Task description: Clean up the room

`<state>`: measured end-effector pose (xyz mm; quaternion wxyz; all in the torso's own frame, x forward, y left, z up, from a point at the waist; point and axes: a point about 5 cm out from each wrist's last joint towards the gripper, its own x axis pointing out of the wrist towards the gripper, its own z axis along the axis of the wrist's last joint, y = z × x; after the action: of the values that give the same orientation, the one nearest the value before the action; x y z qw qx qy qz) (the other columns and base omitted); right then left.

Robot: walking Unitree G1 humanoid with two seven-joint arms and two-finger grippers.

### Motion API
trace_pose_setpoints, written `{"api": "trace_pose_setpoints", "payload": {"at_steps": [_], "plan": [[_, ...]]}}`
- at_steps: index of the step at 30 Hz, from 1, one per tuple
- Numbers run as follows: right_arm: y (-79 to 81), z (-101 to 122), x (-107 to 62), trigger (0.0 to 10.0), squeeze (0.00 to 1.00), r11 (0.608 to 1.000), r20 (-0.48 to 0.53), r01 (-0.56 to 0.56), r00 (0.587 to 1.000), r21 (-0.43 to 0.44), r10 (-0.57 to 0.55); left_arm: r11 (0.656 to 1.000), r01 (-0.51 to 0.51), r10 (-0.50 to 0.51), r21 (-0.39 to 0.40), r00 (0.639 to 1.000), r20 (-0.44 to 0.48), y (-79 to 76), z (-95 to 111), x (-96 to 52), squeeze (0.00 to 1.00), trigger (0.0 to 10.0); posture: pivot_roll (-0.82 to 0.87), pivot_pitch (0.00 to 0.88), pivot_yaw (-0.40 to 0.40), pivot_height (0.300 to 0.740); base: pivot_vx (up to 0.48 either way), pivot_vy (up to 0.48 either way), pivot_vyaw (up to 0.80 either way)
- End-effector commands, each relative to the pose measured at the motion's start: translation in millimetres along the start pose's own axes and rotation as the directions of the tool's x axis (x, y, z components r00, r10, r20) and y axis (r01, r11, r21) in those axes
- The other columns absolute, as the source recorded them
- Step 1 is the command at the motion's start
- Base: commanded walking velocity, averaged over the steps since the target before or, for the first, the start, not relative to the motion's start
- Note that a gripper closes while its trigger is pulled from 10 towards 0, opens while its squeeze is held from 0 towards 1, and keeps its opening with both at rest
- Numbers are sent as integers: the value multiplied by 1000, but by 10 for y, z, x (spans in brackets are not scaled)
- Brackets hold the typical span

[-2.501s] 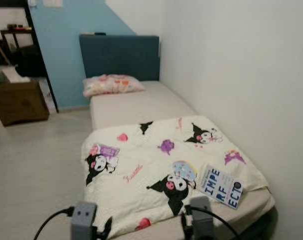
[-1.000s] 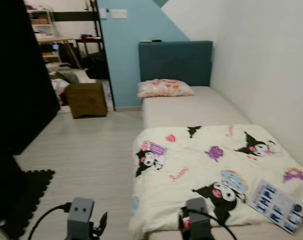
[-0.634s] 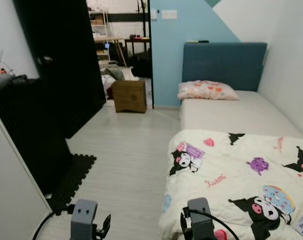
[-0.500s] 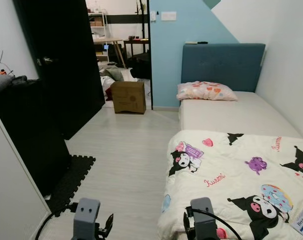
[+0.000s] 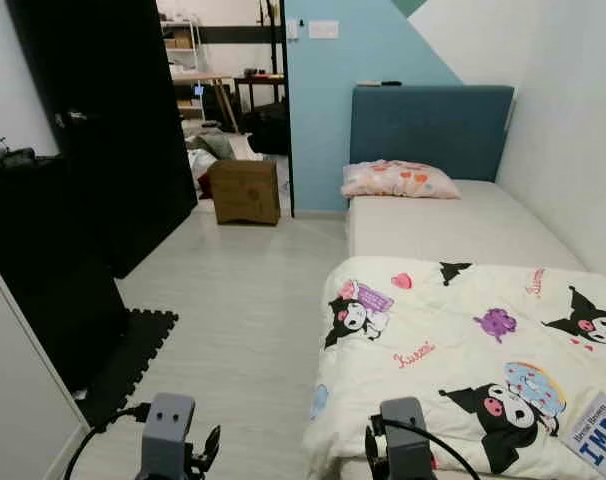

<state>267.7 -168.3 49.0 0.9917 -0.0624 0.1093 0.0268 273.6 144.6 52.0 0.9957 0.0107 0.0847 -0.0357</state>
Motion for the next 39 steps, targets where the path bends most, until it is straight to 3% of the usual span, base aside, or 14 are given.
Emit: {"api": "trace_pose_setpoints", "payload": {"at_steps": [1,39], "plan": [[-12,-29,-32,10000,0,1000,-8,2,1000,13,-2,1000,-2,1,-6,1000,-21,-7,-42,-12,0,10000,-35,118,-5,740,0,-322,0],[-19,-2,-36,10000,0,1000,-1,5,1000,26,-5,1000,-9,9,3,1000,-20,36,-39,-10,0,10000,-36,134,-9,740,0,-321,0]]}}
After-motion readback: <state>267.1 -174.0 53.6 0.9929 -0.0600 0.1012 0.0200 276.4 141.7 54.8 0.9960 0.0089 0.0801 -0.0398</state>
